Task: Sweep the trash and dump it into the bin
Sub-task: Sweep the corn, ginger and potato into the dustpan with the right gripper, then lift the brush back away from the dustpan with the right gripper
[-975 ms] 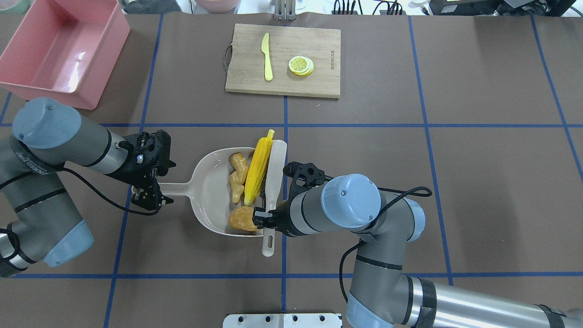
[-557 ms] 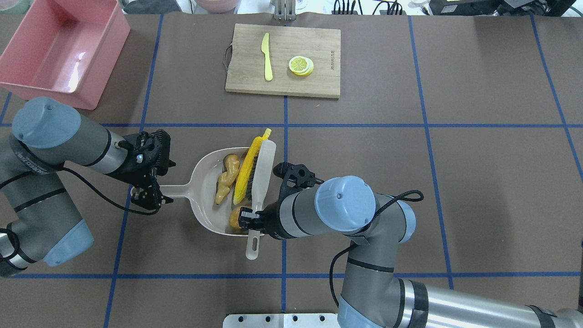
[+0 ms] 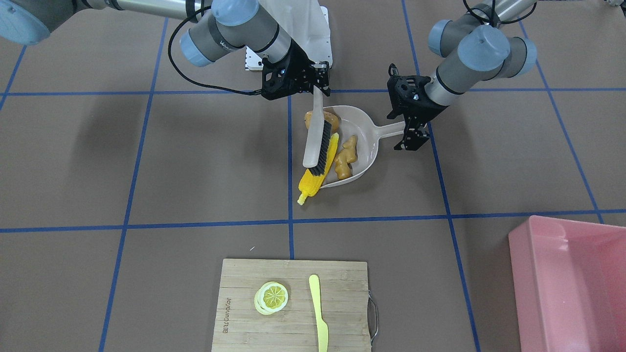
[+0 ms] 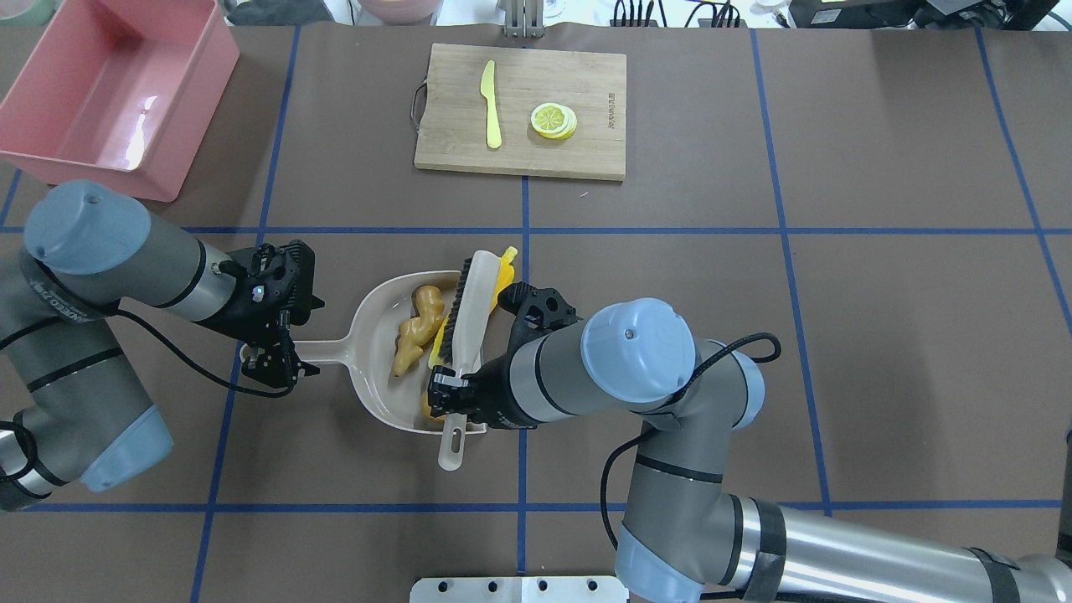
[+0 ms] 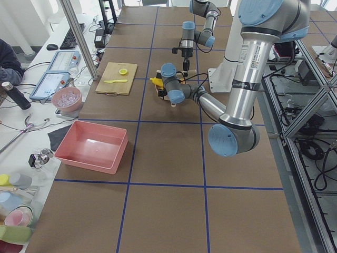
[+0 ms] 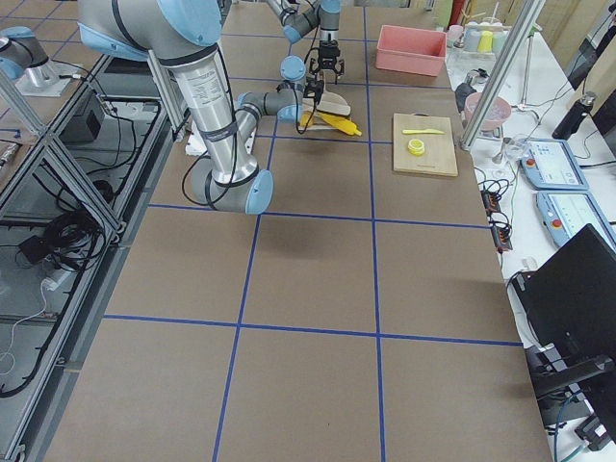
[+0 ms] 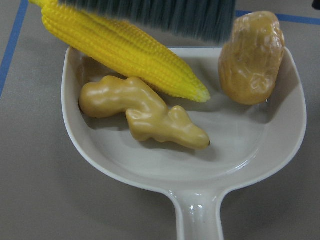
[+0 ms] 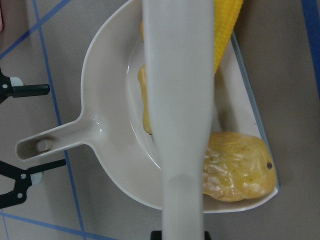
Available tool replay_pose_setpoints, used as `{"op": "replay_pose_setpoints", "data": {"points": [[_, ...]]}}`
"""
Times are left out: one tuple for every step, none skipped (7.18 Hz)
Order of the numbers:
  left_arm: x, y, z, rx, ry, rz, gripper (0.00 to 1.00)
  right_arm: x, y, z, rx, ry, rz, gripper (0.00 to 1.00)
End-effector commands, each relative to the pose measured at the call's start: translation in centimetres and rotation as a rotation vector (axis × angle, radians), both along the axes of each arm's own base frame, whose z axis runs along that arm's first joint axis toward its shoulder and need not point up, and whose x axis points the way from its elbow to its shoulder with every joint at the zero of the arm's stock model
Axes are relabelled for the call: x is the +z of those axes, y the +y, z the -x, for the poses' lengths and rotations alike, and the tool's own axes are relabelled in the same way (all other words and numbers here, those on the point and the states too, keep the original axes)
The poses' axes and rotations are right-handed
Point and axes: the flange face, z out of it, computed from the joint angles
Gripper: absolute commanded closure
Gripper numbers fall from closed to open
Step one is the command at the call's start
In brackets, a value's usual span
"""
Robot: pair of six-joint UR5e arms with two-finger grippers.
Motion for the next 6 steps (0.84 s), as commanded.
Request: {"op": "replay_pose_setpoints", "data": {"points": [[0.1, 0.0, -0.1, 0.002, -0.003, 0.003, 0.05, -0.9, -2.6, -4.5, -0.073, 0.077, 0.050, 1.00], [0.1, -0.1, 0.0, -0.001, -0.003, 0.003, 0.05, -1.0, -4.0, -7.4, -0.097, 0.101, 0.058, 1.00], [0.0, -0.2, 0.2, -0.003, -0.001, 0.003, 0.05, -0.1, -4.3, -9.6, -0.133, 0.147, 0.022, 1.00], [0.1, -0.1, 0.1, -0.001, -0.002, 0.006, 0.05, 0.6, -3.5, -12.3, -0.175, 0.222, -0.038, 1.00], [0.0, 0.0, 0.4, -0.018, 0.002, 0.038, 0.05, 0.8, -2.7, -15.6, -0.216, 0.308, -0.115, 1.00], [0.3, 0.4, 0.8, -0.007, 0.008, 0.073, 0.08, 2.2, -3.0, -17.5, -0.261, 0.378, -0.191, 1.00]]}}
